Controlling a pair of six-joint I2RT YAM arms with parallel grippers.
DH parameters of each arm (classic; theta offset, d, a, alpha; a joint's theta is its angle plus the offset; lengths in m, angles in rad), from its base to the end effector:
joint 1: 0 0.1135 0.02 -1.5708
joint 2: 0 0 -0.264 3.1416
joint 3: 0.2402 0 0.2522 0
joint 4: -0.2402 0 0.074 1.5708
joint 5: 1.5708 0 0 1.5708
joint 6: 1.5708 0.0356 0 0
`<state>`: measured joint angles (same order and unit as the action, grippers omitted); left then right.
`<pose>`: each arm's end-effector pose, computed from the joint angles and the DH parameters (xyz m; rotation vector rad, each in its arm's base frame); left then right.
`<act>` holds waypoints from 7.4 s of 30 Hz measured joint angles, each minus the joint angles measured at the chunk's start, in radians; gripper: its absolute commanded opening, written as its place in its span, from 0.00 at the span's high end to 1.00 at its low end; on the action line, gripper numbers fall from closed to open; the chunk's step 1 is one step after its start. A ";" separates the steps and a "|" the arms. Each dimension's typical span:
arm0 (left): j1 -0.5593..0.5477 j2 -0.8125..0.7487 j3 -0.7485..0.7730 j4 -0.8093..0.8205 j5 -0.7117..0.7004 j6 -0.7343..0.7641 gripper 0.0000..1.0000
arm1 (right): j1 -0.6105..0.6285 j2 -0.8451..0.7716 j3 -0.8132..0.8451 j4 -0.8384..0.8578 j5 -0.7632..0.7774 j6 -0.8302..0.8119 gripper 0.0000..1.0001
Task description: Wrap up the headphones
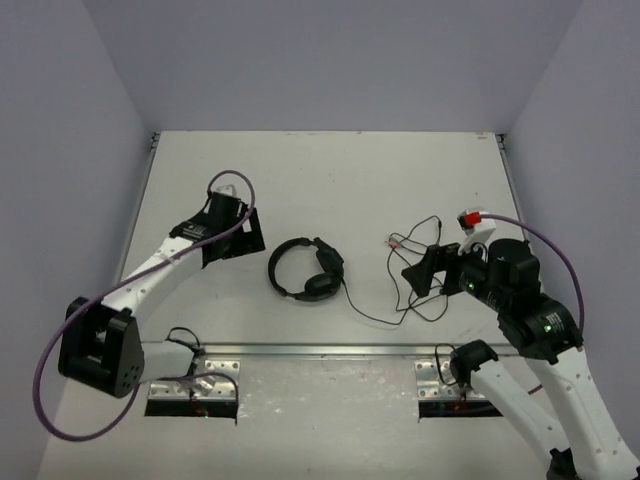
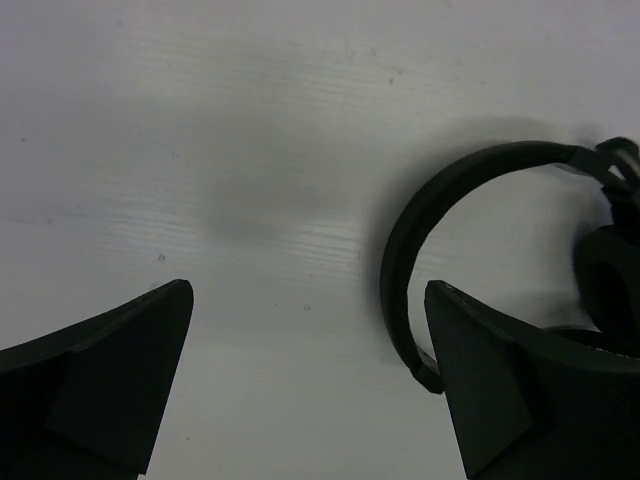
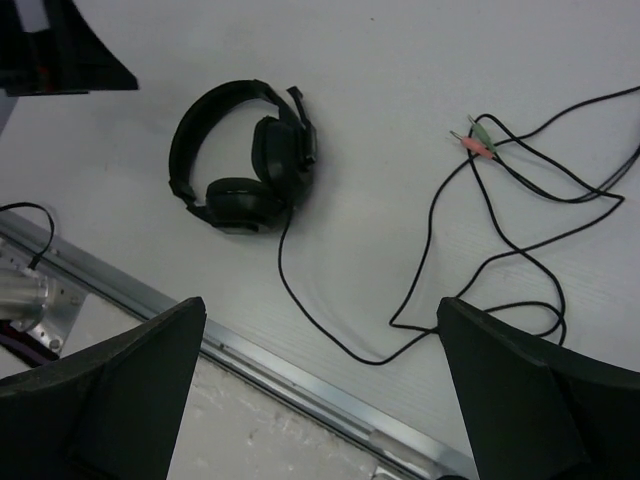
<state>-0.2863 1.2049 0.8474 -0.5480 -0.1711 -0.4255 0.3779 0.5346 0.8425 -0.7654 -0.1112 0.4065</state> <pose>0.2352 -0.0629 0.2447 -0.2437 2.4483 -0.0984 0.0973 0.0429 0.3311 -0.0422 2.0787 0.6011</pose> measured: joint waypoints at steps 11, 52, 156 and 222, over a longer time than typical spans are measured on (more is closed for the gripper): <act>-0.182 0.430 0.141 0.074 -0.051 -0.074 0.23 | 0.000 0.045 -0.077 0.152 -0.210 0.018 0.01; -0.277 -0.005 0.440 -0.401 -0.362 -0.005 1.00 | 0.170 0.747 -0.411 1.246 -0.175 -0.193 0.54; -0.626 0.000 0.297 -0.039 0.050 0.579 1.00 | 0.273 0.510 0.026 0.651 0.040 -0.588 0.96; -0.657 -0.137 0.463 -0.014 -0.056 0.476 1.00 | 0.055 0.728 -0.240 1.464 -0.534 -0.113 0.36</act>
<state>-0.9432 1.0676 1.3109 -0.5621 -0.2268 0.0502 0.4332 1.2625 0.6029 0.6983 -0.6456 0.2935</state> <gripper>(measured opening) 0.076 0.612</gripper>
